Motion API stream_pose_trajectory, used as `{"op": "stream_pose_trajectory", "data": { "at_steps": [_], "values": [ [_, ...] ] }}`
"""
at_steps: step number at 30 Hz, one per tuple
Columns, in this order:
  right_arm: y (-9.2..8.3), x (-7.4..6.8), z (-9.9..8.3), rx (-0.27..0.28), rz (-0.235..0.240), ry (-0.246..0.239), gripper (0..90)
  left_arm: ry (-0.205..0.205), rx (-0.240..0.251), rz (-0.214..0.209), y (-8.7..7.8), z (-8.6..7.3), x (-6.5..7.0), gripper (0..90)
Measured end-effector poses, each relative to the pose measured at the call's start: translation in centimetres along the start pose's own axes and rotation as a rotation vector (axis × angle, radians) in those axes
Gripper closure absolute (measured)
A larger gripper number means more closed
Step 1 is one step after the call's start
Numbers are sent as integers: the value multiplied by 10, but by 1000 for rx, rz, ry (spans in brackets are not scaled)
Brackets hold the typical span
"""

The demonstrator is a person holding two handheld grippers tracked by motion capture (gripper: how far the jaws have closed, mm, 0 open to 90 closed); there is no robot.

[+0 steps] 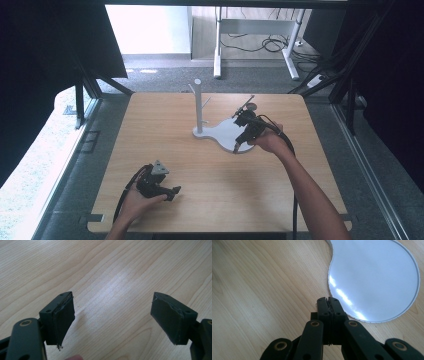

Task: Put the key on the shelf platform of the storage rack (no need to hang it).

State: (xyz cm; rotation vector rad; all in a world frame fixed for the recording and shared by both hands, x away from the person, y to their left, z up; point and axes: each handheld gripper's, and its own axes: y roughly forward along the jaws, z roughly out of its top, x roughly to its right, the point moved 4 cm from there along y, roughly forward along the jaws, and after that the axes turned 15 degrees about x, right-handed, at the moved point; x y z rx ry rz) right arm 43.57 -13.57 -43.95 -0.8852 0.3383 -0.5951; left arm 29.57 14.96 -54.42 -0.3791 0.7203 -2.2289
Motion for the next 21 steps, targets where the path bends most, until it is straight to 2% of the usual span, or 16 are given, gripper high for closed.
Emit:
{"op": "stream_pose_trajectory", "data": {
  "at_steps": [21],
  "values": [
    [6, 4, 8, 1, -2, 4, 892, -3, -6, -2, 1, -1, 0, 196]
  ]
}}
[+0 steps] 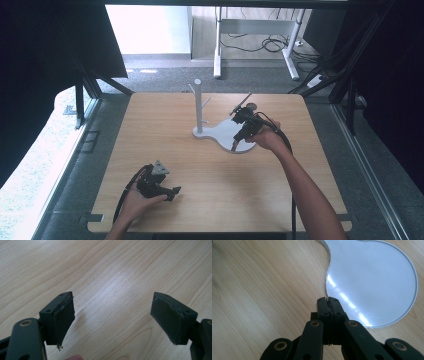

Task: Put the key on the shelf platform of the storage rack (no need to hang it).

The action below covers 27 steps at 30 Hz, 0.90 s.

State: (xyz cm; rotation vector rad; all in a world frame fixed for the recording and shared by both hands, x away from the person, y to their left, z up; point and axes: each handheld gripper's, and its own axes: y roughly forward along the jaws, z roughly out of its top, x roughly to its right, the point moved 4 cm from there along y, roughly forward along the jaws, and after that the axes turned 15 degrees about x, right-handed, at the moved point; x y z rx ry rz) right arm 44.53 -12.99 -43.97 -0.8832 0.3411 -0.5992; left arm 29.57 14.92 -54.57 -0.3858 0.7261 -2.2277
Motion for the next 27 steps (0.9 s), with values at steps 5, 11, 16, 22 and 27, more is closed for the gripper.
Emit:
{"op": "stream_pose_trajectory", "data": {
  "at_steps": [5, 11, 16, 22, 27],
  "values": [
    [3, 2, 1, -4, -2, 8, 892, 2, -1, -2, 0, 0, 0, 196],
    [8, 4, 4, -9, -4, 13, 892, -1, 1, -1, 0, 0, 0, 196],
    [11, 10, 6, -7, -15, 34, 892, 1, 2, 0, -1, 0, -1, 196],
    [14, 21, 6, -1, -21, 61, 892, -1, 1, 0, -1, 0, -2, 196],
    [17, 33, 6, -4, -37, 86, 893, 1, 0, -1, 0, 0, -2, 196]
  ]
}}
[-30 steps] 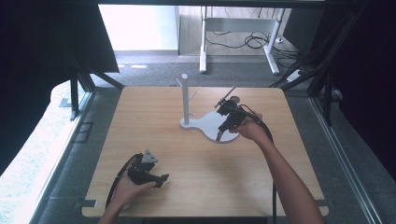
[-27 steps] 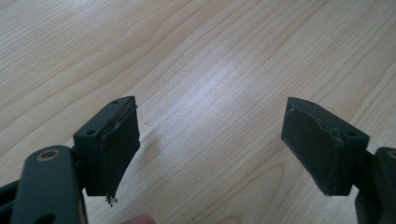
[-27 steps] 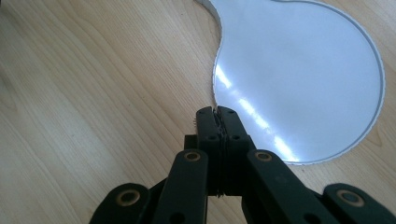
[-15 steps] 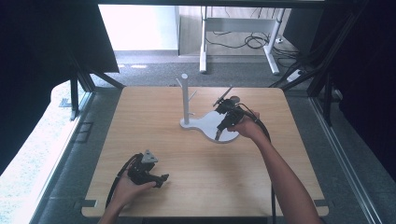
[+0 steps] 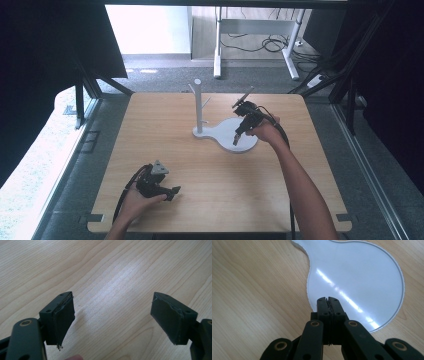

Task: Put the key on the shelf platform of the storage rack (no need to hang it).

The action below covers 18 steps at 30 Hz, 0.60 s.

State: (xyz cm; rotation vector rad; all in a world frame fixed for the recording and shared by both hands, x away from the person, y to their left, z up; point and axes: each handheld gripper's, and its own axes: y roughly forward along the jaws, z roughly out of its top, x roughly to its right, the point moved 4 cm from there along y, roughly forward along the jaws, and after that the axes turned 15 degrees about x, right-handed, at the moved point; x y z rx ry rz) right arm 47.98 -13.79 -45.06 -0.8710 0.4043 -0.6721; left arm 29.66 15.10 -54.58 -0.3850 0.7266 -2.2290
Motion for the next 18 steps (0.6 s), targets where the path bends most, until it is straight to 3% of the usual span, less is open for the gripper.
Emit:
{"op": "stream_pose_trajectory", "data": {
  "at_steps": [18],
  "values": [
    [10, 24, 9, -4, -35, 44, 892, 10, 2, 11, -1, 0, -2, 196]
  ]
}}
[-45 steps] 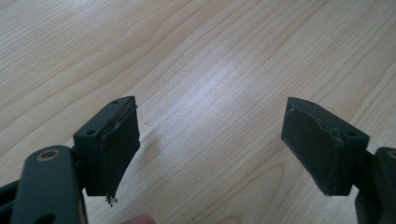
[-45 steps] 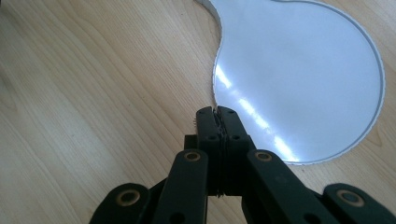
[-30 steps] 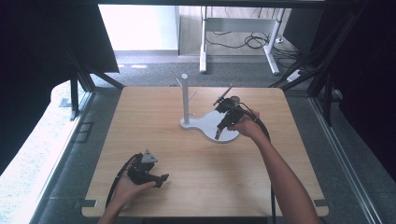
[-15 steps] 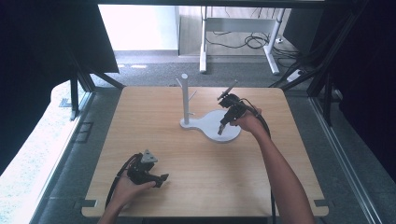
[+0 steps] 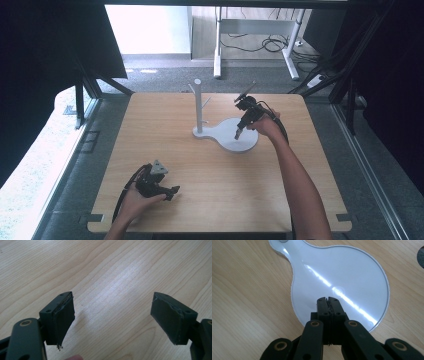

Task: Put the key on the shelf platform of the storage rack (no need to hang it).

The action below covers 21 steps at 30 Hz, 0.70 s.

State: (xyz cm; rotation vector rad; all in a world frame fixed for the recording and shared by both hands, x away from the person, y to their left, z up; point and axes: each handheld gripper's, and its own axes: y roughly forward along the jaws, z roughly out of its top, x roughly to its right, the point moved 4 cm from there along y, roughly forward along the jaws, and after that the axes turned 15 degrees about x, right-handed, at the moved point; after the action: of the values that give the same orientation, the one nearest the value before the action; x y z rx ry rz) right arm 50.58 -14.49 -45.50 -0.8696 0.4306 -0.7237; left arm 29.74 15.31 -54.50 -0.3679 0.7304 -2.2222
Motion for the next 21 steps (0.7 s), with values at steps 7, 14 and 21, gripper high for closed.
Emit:
{"op": "stream_pose_trajectory", "data": {
  "at_steps": [7, 14, 21],
  "values": [
    [6, 10, -1, 0, -20, 29, 892, 9, -8, 8, 0, 0, 0, 196],
    [15, 13, -1, 8, -25, 38, 892, 3, -4, 3, 0, 0, 0, 196],
    [24, 14, -3, 8, -35, 50, 891, 2, -4, 2, 1, -1, -1, 196]
  ]
}}
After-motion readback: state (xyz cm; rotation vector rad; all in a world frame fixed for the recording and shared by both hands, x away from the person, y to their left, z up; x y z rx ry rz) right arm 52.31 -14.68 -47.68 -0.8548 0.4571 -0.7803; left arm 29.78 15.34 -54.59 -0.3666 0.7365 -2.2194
